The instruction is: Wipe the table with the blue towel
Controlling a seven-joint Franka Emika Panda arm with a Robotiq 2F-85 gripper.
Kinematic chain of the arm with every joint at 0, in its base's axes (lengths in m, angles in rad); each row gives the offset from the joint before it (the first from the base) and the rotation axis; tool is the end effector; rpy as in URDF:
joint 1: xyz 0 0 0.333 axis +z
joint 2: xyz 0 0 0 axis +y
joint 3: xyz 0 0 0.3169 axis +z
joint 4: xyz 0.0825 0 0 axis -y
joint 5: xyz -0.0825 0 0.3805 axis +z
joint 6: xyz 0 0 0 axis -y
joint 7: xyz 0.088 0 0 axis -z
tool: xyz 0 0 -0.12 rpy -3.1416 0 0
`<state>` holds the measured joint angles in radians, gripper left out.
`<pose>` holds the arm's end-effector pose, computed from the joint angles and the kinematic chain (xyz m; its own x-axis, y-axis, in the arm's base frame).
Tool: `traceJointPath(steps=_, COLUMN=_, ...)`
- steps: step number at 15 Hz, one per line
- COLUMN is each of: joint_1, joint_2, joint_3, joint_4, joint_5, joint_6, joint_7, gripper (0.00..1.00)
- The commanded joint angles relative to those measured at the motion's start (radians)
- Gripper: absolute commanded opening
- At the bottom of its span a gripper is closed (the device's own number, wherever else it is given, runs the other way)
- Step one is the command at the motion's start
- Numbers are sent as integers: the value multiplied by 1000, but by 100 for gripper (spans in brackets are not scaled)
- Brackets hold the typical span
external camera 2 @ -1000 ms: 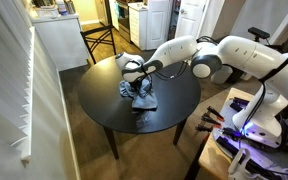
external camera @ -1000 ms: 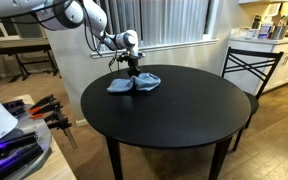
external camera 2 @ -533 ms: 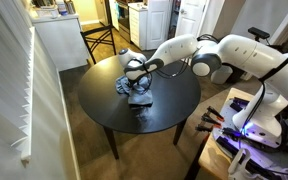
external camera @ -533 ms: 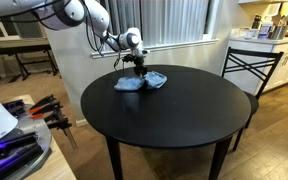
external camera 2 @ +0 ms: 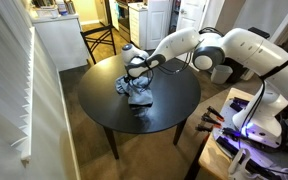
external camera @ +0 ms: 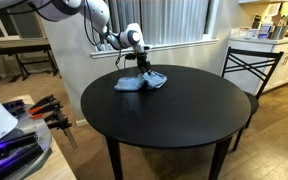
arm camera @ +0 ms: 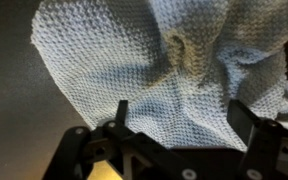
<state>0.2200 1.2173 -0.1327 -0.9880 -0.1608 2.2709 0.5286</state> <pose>0.7722 0.0999 0.0974 0.9589 -0.2285 0.1683 -0.2592 -0.9465 0.1921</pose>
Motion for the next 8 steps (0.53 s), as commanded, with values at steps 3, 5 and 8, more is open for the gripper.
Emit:
traceJointPath(steps=3, joint_1=7, joint_2=-30, joint_3=-15, joint_4=-45, joint_5=13, joint_6=17, joint_7=3, gripper=100)
traceJointPath(steps=5, joint_1=8, joint_2=-38, joint_3=-15, joint_4=-57, joint_5=13, joint_6=18, joint_7=3, gripper=100)
traceJointPath(steps=8, joint_1=9, joint_2=-38, joint_3=-15, joint_4=-59, joint_5=13, joint_6=18, joint_7=4, gripper=100)
